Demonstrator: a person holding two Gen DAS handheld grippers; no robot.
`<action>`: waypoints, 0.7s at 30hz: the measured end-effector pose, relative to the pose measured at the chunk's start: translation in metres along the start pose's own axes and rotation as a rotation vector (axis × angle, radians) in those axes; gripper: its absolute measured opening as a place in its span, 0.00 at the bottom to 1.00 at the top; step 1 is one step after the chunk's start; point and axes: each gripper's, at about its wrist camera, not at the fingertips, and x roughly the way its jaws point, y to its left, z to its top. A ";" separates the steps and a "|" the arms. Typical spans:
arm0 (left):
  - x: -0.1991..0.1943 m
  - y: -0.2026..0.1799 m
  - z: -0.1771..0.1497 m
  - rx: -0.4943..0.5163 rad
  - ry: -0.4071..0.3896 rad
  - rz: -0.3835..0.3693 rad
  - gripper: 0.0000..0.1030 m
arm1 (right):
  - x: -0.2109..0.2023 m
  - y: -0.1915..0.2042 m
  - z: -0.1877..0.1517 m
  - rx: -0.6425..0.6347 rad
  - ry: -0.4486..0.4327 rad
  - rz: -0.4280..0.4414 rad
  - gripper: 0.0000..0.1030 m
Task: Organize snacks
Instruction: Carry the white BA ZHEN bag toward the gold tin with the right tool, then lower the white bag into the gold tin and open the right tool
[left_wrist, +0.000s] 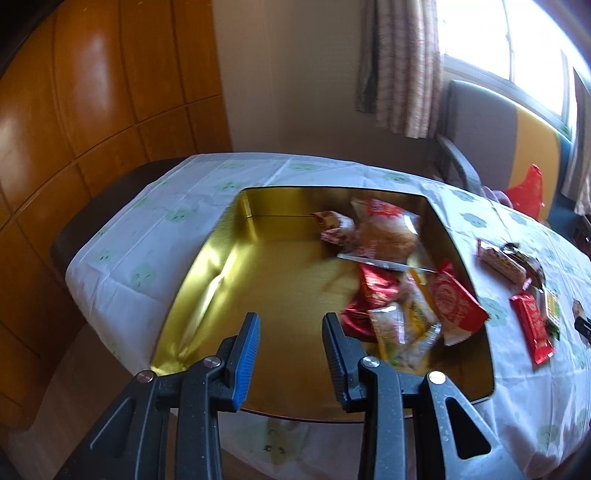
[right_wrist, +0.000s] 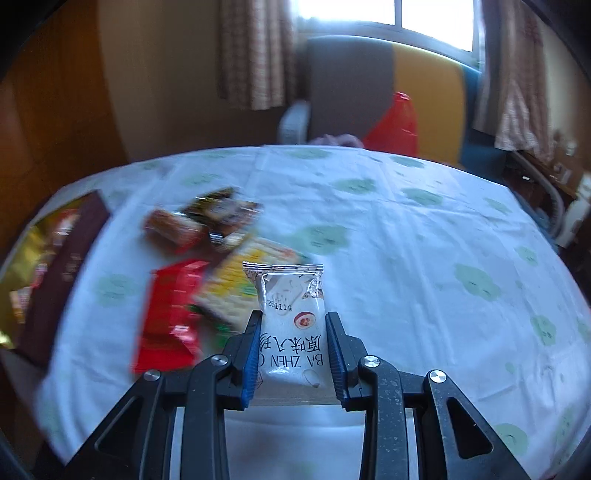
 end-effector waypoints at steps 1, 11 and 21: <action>0.000 0.004 0.000 -0.008 -0.001 0.006 0.34 | -0.002 0.013 0.004 -0.024 0.001 0.049 0.32; 0.004 0.027 -0.003 -0.061 0.008 0.035 0.34 | -0.015 0.175 0.021 -0.290 -0.005 0.426 0.32; 0.005 0.029 -0.004 -0.061 0.003 0.041 0.34 | -0.011 0.227 0.016 -0.388 0.013 0.492 0.32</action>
